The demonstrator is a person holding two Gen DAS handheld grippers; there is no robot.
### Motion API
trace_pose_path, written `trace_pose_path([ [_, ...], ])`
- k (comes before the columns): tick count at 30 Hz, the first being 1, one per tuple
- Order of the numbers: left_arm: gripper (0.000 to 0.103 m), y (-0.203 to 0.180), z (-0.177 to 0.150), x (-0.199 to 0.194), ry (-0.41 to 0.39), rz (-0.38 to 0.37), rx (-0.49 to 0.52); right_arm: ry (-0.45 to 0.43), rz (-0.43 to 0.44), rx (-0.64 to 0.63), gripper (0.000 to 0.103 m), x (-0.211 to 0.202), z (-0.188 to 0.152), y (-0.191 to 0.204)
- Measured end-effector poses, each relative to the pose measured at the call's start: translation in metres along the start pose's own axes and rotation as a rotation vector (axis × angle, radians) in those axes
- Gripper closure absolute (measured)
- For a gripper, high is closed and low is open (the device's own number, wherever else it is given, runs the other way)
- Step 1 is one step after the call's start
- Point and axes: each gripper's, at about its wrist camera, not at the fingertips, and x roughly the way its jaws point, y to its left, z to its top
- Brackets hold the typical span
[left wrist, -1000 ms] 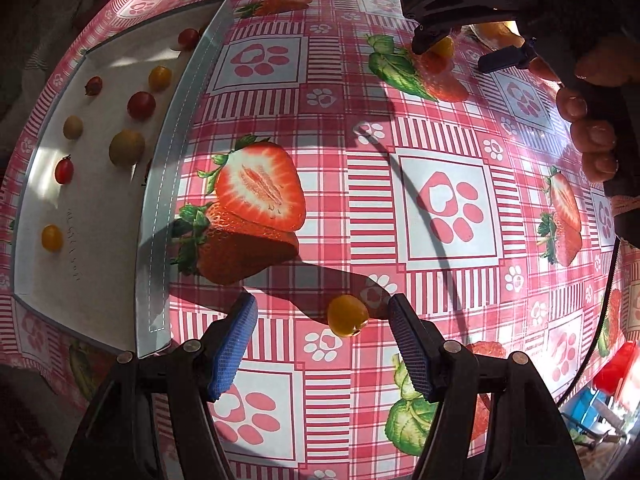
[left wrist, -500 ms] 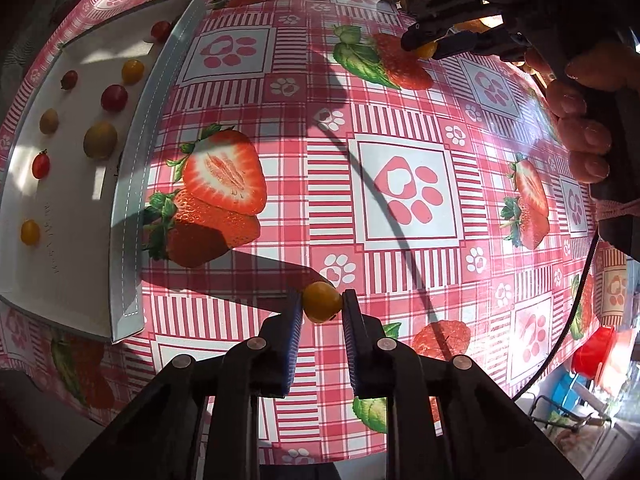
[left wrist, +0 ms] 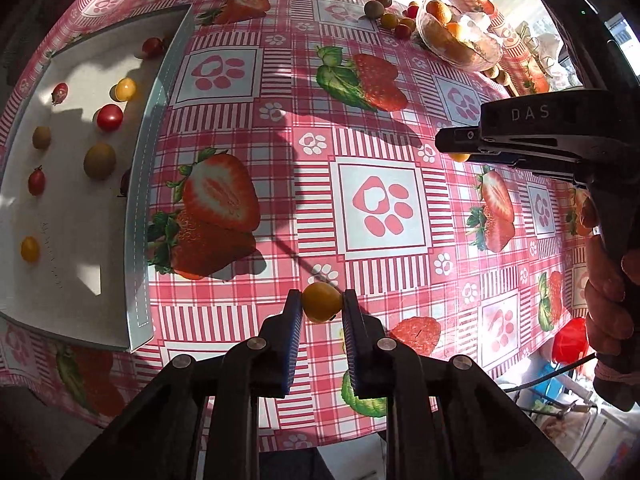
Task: Organize fruits
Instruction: 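Grasp a yellow cherry tomato from the tablecloth with each gripper, then carry both yellow cherry tomatoes over the white tray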
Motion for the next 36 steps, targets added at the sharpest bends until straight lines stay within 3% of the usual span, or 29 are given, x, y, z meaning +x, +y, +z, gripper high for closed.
trace_pose_path([
  [8,0.081,0.011,-0.003,-0.03,-0.051,0.028,0.034,0.004,-0.013,-0.018,0.077,-0.025,-0.029,0.004],
  [19,0.081,0.045,0.002,-0.057,-0.111,0.045,-0.007,-0.021,-0.026,-0.091,0.077,-0.041,-0.031,0.046],
  [36,0.081,0.138,-0.01,-0.082,-0.155,0.116,-0.14,0.002,0.011,-0.203,0.077,-0.033,-0.031,0.13],
])
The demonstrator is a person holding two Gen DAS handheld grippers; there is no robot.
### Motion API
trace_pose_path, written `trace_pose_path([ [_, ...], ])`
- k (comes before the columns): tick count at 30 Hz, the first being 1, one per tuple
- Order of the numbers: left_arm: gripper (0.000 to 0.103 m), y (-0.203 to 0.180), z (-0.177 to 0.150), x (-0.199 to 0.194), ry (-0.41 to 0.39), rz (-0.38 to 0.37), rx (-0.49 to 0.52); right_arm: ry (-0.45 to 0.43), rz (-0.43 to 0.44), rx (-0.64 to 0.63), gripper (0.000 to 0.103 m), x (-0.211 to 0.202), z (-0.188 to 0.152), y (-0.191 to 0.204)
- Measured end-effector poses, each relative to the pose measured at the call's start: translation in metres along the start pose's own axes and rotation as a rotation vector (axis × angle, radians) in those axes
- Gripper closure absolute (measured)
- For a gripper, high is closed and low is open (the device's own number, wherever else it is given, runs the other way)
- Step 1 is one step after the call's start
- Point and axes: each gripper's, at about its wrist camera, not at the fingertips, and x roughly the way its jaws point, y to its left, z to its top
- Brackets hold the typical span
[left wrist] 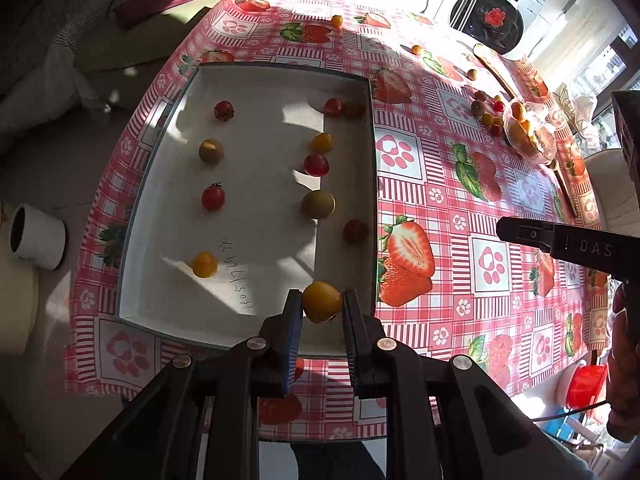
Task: Organize fruits
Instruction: 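Carry both yellow cherry tomatoes over the white tray, then open the left gripper, then the right, releasing the yellow tomatoes into the tray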
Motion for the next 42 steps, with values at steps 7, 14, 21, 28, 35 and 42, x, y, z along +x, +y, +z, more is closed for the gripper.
trace_pose_path([
  [7,0.081,0.045,0.011,0.012,-0.002,0.053,-0.058,0.033,0.038,-0.054,0.077,0.018,0.012,0.039],
  [14,0.081,0.087,0.033,0.032,-0.004,0.091,-0.109,0.057,0.078,-0.096,0.077,0.04,0.035,0.081],
  [21,0.081,0.103,0.048,0.058,0.023,0.13,-0.106,0.081,0.102,-0.129,0.077,0.07,0.063,0.119],
  [28,0.081,0.106,0.048,0.075,0.055,0.143,-0.09,0.095,0.071,-0.185,0.077,0.102,0.084,0.149],
  [35,0.081,0.105,0.048,0.077,0.046,0.153,-0.055,0.108,0.03,-0.226,0.076,0.123,0.086,0.16],
  [42,0.035,0.095,0.051,0.072,0.041,0.17,-0.044,0.119,0.051,-0.222,0.074,0.117,0.091,0.162],
])
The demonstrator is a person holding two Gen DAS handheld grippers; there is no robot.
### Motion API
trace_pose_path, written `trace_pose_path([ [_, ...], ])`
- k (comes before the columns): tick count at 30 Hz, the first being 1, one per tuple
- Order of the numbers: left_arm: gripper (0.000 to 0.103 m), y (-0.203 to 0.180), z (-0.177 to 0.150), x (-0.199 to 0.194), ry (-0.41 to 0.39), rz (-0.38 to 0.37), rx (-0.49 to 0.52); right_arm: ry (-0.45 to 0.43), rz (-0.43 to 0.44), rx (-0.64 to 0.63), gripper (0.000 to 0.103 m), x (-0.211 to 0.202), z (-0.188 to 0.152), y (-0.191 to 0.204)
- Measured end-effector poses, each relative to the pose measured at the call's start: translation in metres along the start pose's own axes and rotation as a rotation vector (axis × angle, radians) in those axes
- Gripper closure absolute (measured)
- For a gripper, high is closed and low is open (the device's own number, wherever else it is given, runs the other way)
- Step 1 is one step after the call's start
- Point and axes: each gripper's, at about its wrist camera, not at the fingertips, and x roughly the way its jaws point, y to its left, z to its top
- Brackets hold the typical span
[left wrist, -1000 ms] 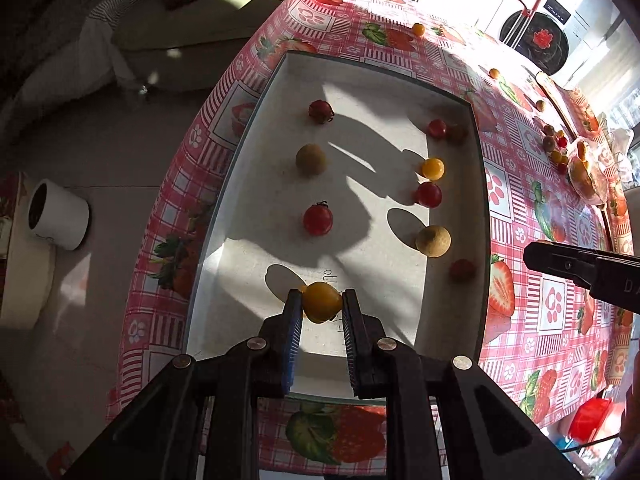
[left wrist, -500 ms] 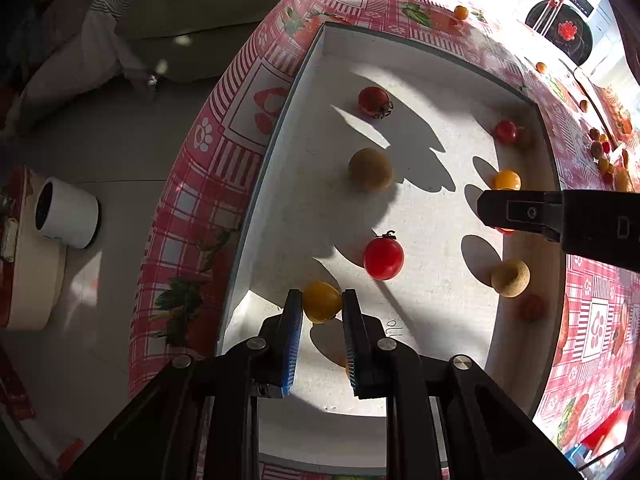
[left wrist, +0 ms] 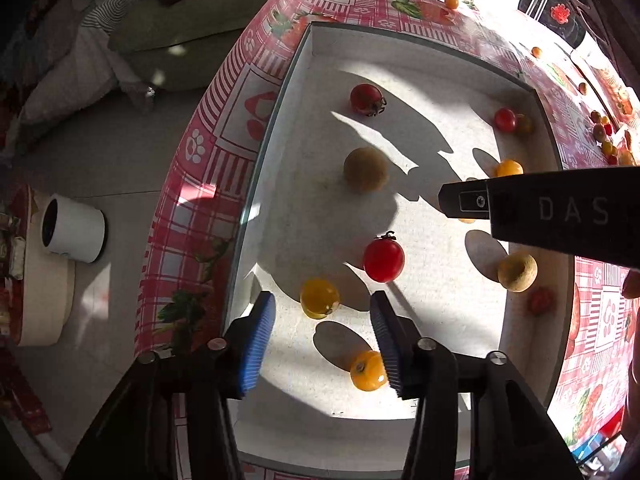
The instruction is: Organize fruits
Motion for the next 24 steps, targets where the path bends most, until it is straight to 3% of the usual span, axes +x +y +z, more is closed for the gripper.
trace_pose_path([
  [4,0.034,-0.011,-0.001,-0.011,-0.029,0.039,0.051,-0.044,0.004,0.002,0.041,-0.023,-0.004,-0.005],
  [11,0.033,-0.015,-0.007,-0.028,-0.006,0.018,0.037,-0.063,-0.004,0.036,0.028,-0.054,-0.028,-0.02],
  [13,0.0,-0.013,-0.009,-0.035,-0.019,0.005,0.028,-0.057,-0.009,0.048,0.024,-0.063,-0.038,-0.028],
  [20,0.001,-0.015,-0.017,-0.055,-0.01,0.002,0.006,-0.036,-0.025,0.063,0.019,-0.079,-0.067,-0.027],
  [24,0.001,-0.019,-0.024,-0.068,-0.032,0.051,0.01,-0.037,-0.041,0.064,0.016,-0.089,-0.078,-0.026],
])
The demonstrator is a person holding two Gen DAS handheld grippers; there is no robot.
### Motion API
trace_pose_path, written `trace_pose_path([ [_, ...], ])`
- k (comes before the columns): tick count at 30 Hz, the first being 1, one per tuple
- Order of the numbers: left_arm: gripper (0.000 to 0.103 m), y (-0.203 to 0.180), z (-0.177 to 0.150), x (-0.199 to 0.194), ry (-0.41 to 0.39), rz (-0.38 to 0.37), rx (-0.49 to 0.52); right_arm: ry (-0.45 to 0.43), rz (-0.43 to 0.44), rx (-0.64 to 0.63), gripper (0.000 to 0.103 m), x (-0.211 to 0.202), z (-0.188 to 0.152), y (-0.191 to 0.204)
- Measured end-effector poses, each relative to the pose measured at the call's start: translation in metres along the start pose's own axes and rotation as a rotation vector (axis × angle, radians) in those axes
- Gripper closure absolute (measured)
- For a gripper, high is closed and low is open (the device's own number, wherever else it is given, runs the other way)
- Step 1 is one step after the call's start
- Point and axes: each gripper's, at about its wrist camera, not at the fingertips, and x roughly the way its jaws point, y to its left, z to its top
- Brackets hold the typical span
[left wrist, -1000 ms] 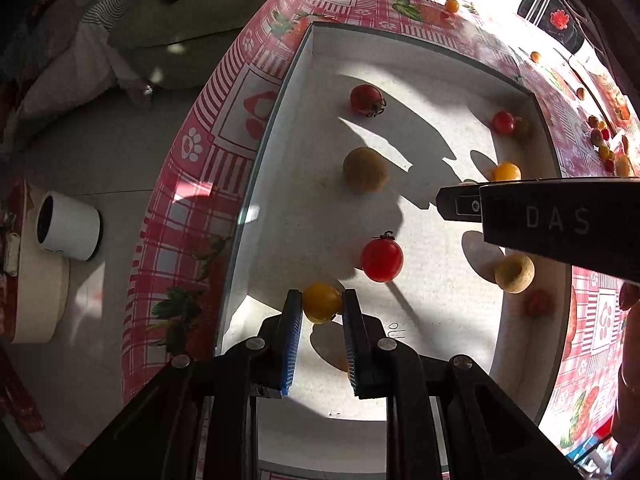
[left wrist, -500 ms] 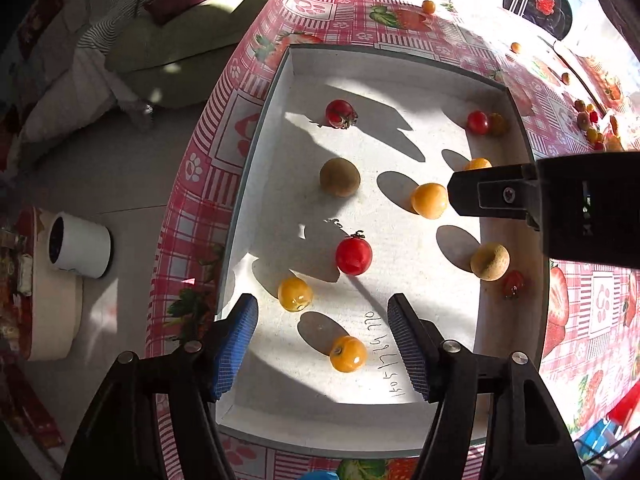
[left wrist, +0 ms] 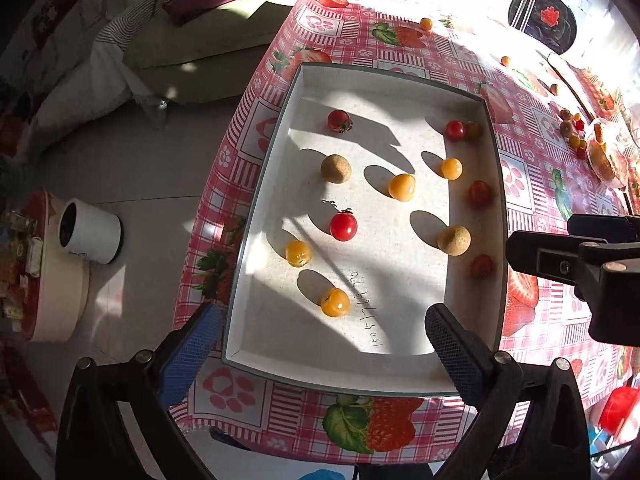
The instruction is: Organize fruits
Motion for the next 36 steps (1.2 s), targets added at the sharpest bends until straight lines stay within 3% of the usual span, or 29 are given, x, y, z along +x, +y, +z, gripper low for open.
trace_pose_path([
  [5,0.001,0.001,-0.004,-0.012,0.011,0.045,0.004,-0.018,-0.025,-0.012,0.015,-0.016,-0.01,0.002],
  [9,0.001,0.002,-0.008,-0.021,0.018,0.02,-0.001,-0.028,-0.043,-0.025,0.0,-0.025,-0.017,0.004],
  [31,0.001,-0.003,-0.034,-0.048,0.031,0.04,0.107,-0.016,-0.081,-0.091,0.0,-0.038,-0.042,0.018],
  [36,0.001,-0.005,-0.036,-0.049,0.041,0.006,0.098,-0.024,-0.078,-0.096,0.0,-0.041,-0.042,0.02],
])
